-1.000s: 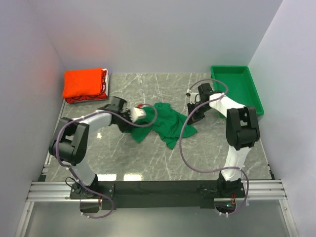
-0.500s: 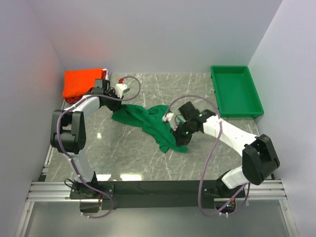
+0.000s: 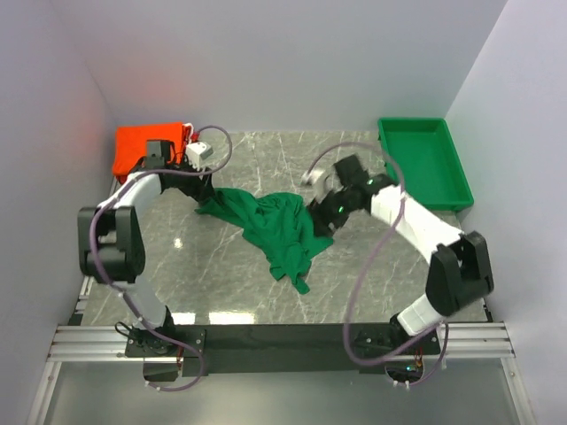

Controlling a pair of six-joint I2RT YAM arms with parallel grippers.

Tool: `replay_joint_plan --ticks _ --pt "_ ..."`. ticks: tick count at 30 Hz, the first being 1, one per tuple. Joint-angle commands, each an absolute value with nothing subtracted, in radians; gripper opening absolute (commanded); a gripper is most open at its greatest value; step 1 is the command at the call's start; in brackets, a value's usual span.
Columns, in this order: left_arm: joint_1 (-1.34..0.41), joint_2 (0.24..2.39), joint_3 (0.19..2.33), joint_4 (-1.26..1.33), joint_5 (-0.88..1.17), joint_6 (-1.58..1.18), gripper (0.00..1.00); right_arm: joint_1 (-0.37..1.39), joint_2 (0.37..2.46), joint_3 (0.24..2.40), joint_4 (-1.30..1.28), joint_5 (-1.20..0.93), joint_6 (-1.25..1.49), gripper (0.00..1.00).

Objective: Fold and stack the t-shirts
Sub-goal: Flatten the tshirt out

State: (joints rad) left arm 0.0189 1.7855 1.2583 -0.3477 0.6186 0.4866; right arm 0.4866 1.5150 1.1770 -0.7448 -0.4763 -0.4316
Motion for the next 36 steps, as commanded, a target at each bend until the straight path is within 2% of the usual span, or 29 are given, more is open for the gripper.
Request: replay_joint_plan --ticks 1,6,9,12,18,20,21,24,25,27,28,30,31,32,34,36 --pt "0.008 1.577 1.174 -0.344 0.781 0.525 0.75 0.356 1.633 1.256 -0.74 -0.483 -0.299 0.65" --pt "-0.164 1.453 1.048 -0.361 0.793 0.592 0.78 0.336 1.746 1.252 -0.687 -0.417 -0.195 0.65" --pt "-0.363 1.424 0.988 -0.338 0.756 0.644 0.78 0.337 1.807 1.253 -0.649 -0.402 -0.146 0.65" --pt "-0.48 1.43 0.943 -0.273 0.692 0.644 0.78 0.336 1.865 1.259 -0.638 -0.408 -0.098 0.66" --pt "-0.6 1.483 0.914 -0.184 0.612 0.67 0.77 0.341 1.934 1.233 -0.614 -0.336 -0.041 0.63" --pt "-0.64 1.5 0.905 -0.147 0.586 0.683 0.76 0.339 1.959 1.244 -0.629 -0.333 -0.032 0.53" --pt "-0.667 1.514 0.902 -0.118 0.58 0.698 0.76 0.341 1.976 1.256 -0.641 -0.336 -0.037 0.37" --pt "-0.716 1.558 0.897 -0.089 0.565 0.724 0.76 0.336 1.994 1.293 -0.67 -0.342 -0.046 0.07" --pt "-0.725 1.575 0.899 -0.087 0.557 0.733 0.76 0.331 2.002 1.305 -0.696 -0.334 -0.058 0.0" --pt "-0.733 1.62 0.908 -0.11 0.543 0.765 0.74 0.319 1.997 1.322 -0.715 -0.331 -0.071 0.0" --pt "-0.733 1.629 0.914 -0.123 0.535 0.775 0.71 0.302 1.978 1.322 -0.719 -0.325 -0.083 0.0" --pt "-0.724 1.643 0.93 -0.184 0.511 0.79 0.5 0.285 1.947 1.315 -0.721 -0.296 -0.1 0.0" --pt "-0.713 1.638 0.939 -0.219 0.512 0.795 0.4 0.276 1.916 1.313 -0.727 -0.282 -0.107 0.0" --pt "-0.7 1.625 0.948 -0.262 0.524 0.79 0.22 0.259 1.904 1.315 -0.733 -0.27 -0.124 0.0" --pt "-0.635 1.533 0.954 -0.331 0.605 0.779 0.09 0.239 1.861 1.321 -0.742 -0.224 -0.138 0.0" --pt "-0.56 1.415 0.965 -0.502 0.667 0.839 0.01 0.218 1.842 1.334 -0.752 -0.183 -0.167 0.0"
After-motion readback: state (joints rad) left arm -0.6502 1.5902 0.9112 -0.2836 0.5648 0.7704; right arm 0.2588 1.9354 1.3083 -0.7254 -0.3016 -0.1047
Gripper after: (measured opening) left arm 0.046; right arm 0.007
